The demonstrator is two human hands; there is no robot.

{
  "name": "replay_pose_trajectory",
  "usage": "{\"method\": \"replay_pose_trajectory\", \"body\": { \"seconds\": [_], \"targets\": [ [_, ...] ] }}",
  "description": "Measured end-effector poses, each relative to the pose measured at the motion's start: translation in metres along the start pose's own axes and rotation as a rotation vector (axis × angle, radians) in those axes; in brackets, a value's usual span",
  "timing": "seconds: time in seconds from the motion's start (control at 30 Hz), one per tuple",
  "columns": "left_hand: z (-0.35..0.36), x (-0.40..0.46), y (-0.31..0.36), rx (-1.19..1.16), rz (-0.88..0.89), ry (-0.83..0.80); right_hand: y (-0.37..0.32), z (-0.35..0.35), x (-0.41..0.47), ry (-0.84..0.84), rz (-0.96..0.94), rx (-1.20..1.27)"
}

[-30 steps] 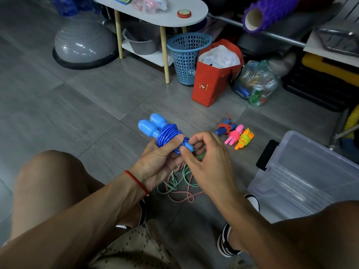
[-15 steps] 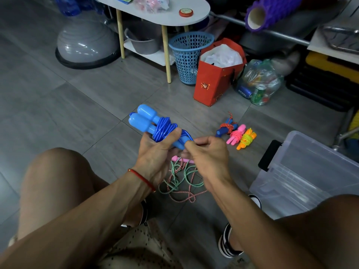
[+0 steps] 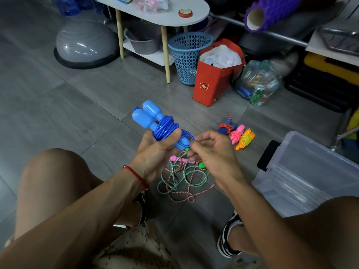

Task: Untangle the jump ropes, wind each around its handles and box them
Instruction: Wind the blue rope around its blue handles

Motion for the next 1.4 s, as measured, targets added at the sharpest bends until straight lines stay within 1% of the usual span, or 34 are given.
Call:
{"method": "replay_pose_trajectory", "body": {
  "seconds": [0.13, 0.2, 0.27, 0.33, 0.37, 0.5, 0.57, 0.67, 0.8, 0.9, 0.93, 1.0, 1.07, 1.2, 1.3, 1.37, 1.4],
  "targets": [
    [0.002, -0.004, 0.000, 0.055, 0.051, 0.052, -0.009, 0.005, -0.004, -0.006, -0.197, -0.384],
    [0.004, -0.005, 0.000, 0.050, 0.060, 0.059, -0.011, 0.013, -0.007, -0.018, -0.270, -0.528],
    [0.006, -0.006, -0.002, 0.005, 0.036, 0.075, -0.010, 0.022, -0.010, -0.019, -0.326, -0.636],
    [0.007, -0.008, -0.006, -0.084, -0.015, 0.095, -0.004, 0.031, -0.013, -0.044, -0.335, -0.672],
    [0.007, -0.008, -0.009, -0.110, -0.053, 0.095, 0.001, 0.035, -0.014, -0.060, -0.321, -0.636],
    [0.010, -0.008, -0.014, -0.174, -0.209, 0.032, 0.018, 0.033, -0.013, -0.075, -0.152, -0.227],
    [0.011, -0.009, -0.012, -0.221, -0.235, 0.016, 0.021, 0.028, -0.014, -0.043, -0.103, -0.135],
    [0.020, -0.011, -0.008, -0.196, -0.238, -0.064, 0.023, 0.023, -0.016, 0.033, -0.052, 0.007],
    [0.024, -0.011, -0.005, -0.272, -0.224, -0.099, 0.017, 0.017, -0.014, 0.077, -0.014, 0.092],
    [0.026, -0.010, -0.006, -0.232, -0.212, -0.112, 0.014, 0.011, -0.013, 0.091, -0.046, -0.047],
    [0.026, -0.010, -0.007, -0.223, -0.207, -0.101, 0.012, 0.010, -0.012, 0.093, -0.081, -0.132],
    [0.019, -0.006, -0.004, -0.249, -0.157, -0.022, 0.007, 0.010, -0.012, 0.106, -0.168, -0.336],
    [0.013, -0.004, -0.004, -0.241, -0.126, 0.022, 0.000, 0.009, -0.012, 0.151, -0.256, -0.539],
    [0.008, -0.007, -0.005, -0.120, -0.116, 0.037, -0.011, 0.008, -0.013, 0.181, -0.321, -0.906],
    [0.007, -0.009, -0.003, 0.011, -0.085, 0.036, -0.021, 0.013, -0.017, 0.139, -0.448, -1.000],
    [0.008, -0.011, -0.004, 0.105, -0.068, 0.032, -0.020, 0.018, -0.016, 0.051, -0.499, -0.983],
    [0.008, -0.012, -0.006, 0.130, -0.071, 0.030, -0.018, 0.020, -0.015, 0.007, -0.492, -0.941]
  ]
}}
Point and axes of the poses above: each hand's wrist, its own x-axis towards the middle knuckle, its own z-axis out of the palm, y = z × x, the point moved 9 cm from there along x, towards the middle knuckle, and after that the axes turned 10 degrees about x, right-handed, at the moved point
